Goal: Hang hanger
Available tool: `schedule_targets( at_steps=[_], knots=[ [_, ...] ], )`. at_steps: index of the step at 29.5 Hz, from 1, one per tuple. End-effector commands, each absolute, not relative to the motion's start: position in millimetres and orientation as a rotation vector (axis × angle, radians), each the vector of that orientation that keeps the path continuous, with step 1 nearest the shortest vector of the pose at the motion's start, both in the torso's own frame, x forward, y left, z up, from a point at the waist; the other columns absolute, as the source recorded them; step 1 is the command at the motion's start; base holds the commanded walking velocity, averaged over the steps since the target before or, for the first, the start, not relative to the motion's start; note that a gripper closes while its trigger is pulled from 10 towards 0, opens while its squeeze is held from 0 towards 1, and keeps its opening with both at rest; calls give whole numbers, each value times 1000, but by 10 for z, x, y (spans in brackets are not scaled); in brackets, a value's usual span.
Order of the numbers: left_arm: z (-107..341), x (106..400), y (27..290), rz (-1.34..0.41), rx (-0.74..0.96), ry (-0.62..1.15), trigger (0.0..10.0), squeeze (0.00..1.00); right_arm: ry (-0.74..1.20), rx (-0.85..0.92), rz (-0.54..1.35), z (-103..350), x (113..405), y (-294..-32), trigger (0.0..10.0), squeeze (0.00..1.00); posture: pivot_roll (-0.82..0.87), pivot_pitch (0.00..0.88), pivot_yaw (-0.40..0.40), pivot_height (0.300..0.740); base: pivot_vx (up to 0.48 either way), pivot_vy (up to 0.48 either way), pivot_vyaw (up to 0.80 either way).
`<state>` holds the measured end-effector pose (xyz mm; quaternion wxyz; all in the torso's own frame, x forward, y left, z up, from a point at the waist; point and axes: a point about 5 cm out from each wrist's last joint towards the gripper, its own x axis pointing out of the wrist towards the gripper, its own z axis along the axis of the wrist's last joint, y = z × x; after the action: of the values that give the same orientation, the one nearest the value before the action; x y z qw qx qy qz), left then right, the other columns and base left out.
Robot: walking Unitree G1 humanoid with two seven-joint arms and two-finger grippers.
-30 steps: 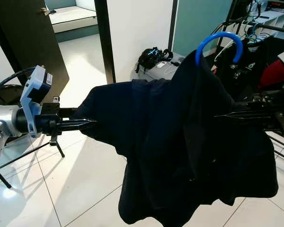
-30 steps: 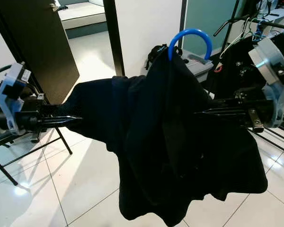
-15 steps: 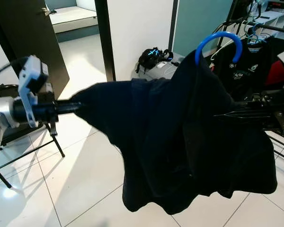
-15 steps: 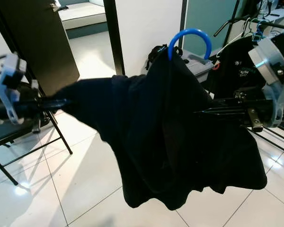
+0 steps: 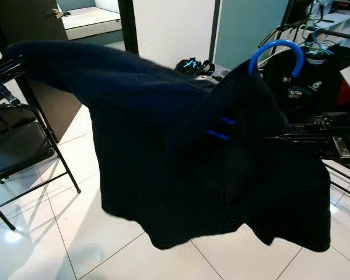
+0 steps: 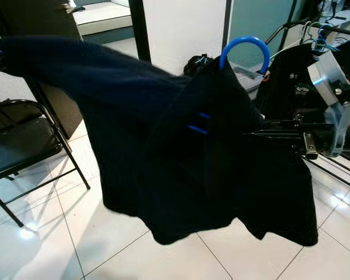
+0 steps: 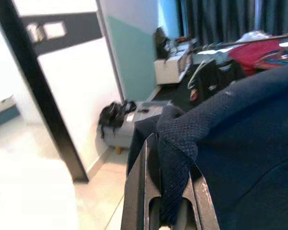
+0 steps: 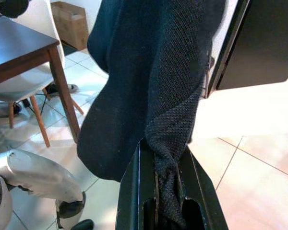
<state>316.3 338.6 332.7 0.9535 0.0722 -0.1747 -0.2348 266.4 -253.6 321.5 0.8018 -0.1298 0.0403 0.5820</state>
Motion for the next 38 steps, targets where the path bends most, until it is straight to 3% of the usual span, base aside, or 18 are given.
schedule_targets(
  at_steps=[1, 5, 14, 16, 17, 18, 20, 21, 22, 24, 25, 32, 34, 35, 38],
  knots=[
    [3297, 3139, 3481, -423, 158, -329, 0, 0, 50, -292, 1240, 3279, 2649, -2554, 0, 0, -64, 22, 17, 740, 0, 0, 0],
    [2835, 3229, 3522, -365, 154, -144, 0, 0, 30, -281, 1260, 3328, 2623, -2539, 0, 0, -70, 29, 16, 740, 0, 0, 0],
    [2537, 3266, 3478, -384, 165, -28, 0, 0, 16, -280, 1259, 3348, 2621, -2539, 0, 0, -70, 29, 16, 740, 0, 0, 0],
    [2179, 3178, 3264, -619, 141, 139, 10000, 0, -5, -291, 1238, 3368, 2646, -2538, 0, 0, -74, 34, 16, 740, 0, 0, 0],
    [2179, 3178, 3264, -619, 141, 139, 10000, 0, -5, -291, 1238, 3368, 2646, -2538, 0, 0, -74, 34, 16, 740, 0, 0, 0],
    [2096, 3110, 3176, -725, 106, 190, 10000, 0, -19, -297, 1228, 3381, 2661, -2533, 0, 0, -72, 35, 16, 740, 0, 0, 0],
    [2096, 3110, 3176, -725, 106, 190, 10000, 0, -19, -297, 1228, 3381, 2661, -2533, 0, 0, -72, 35, 16, 740, 0, 0, 0],
    [2053, 3045, 3130, -799, 105, 238, 10000, 102, -34, -297, 1224, 3397, 2672, -2524, 0, 0, -68, 34, 16, 740, 0, 0, 0],
    [2022, 2999, 3136, -829, 106, 289, 10000, 1000, -45, -297, 1225, 3407, 2678, -2515, 0, 0, -67, 34, 18, 740, 0, 0, 0],
    [2022, 2999, 3136, -829, 106, 289, 10000, 1000, -45, -297, 1225, 3407, 2678, -2515, 0, 0, -67, 34, 18, 740, 0, 0, 0],
    [2021, 2961, 3249, -796, 188, 358, 10000, 1000, -53, -288, 1248, 3407, 2673, -2481, 0, 0, -62, 33, 19, 740, 0, 0, 0],
    [2201, 3021, 3371, -693, 285, 298, 10000, 1000, -42, -279, 1273, 3385, 2664, -2456, 0, 0, -61, 33, 21, 740, 0, 0, 0],
    [2753, 3056, 3320, -703, 304, 42, 10000, 1000, 10, -283, 1300, 3302, 2657, -2432, 0, 0, -64, 32, 18, 740, 0, 0, 0],
    [2753, 3056, 3320, -703, 304, 42, 10000, 1000, 10, -283, 1300, 3302, 2657, -2432, 0, 0, -64, 32, 18, 740, 0, 0, 0],
    [3354, 2917, 3043, -887, 299, -218, 10000, 1000, 82, -284, 1343, 3172, 2651, -2385, 0, 0, -57, 32, 16, 740, 0, 0, 0]
  ],
)
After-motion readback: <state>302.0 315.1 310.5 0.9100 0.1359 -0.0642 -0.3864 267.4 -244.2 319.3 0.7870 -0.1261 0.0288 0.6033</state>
